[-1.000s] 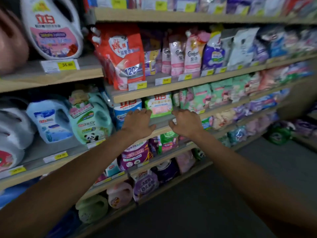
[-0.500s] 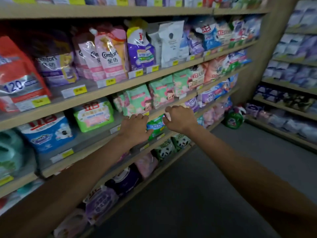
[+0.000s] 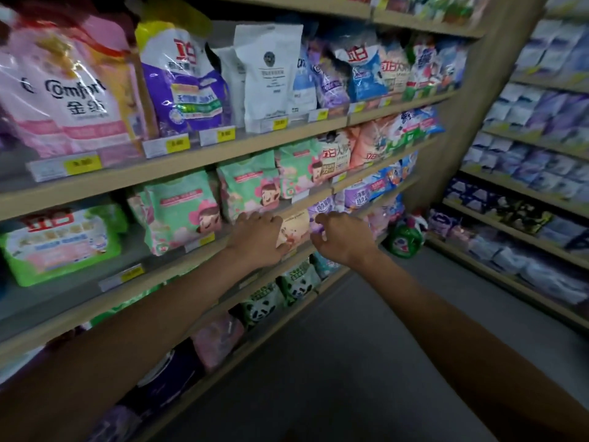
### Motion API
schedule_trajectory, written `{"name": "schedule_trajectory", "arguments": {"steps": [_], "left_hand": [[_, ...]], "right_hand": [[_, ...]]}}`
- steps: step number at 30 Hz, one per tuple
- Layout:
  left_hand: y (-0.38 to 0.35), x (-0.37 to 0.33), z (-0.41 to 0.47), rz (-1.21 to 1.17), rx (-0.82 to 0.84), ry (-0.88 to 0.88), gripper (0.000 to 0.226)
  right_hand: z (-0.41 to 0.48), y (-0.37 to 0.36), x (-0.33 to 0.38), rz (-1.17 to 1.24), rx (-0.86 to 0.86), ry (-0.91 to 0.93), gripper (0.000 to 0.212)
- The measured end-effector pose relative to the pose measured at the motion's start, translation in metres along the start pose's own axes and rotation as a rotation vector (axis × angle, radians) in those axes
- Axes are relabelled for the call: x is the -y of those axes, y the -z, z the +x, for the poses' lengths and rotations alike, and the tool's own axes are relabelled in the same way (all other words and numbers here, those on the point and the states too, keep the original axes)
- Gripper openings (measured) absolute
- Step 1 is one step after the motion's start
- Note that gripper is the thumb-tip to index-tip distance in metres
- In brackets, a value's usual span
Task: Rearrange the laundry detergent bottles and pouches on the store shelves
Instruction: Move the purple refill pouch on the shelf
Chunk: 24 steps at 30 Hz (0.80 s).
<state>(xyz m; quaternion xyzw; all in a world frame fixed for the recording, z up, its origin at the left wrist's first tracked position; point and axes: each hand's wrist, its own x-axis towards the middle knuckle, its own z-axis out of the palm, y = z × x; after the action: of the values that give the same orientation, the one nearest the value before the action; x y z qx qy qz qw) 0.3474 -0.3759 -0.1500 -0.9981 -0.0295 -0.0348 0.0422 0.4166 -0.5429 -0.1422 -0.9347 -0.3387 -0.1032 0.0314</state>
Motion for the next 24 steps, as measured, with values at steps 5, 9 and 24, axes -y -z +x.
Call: {"name": "schedule_trajectory", "arguments": {"steps": [5, 9, 24], "left_hand": [[0.004, -0.031, 0.122, -0.037, -0.038, -0.030, 0.059], [0.022, -0.059, 0.211, -0.035, -0.109, -0.066, 0.060], [0.047, -0.031, 0.447, 0.088, -0.266, 0.206, 0.060]], "right_hand": [[0.061, 0.000, -0.086, -0.021, 0.049, -0.065, 0.043], [0.108, 0.006, -0.154, -0.034, -0.036, -0.118, 0.042], [0.353, -0.009, -0.293, 0.109, -0.187, 0.065, 0.048]]}}
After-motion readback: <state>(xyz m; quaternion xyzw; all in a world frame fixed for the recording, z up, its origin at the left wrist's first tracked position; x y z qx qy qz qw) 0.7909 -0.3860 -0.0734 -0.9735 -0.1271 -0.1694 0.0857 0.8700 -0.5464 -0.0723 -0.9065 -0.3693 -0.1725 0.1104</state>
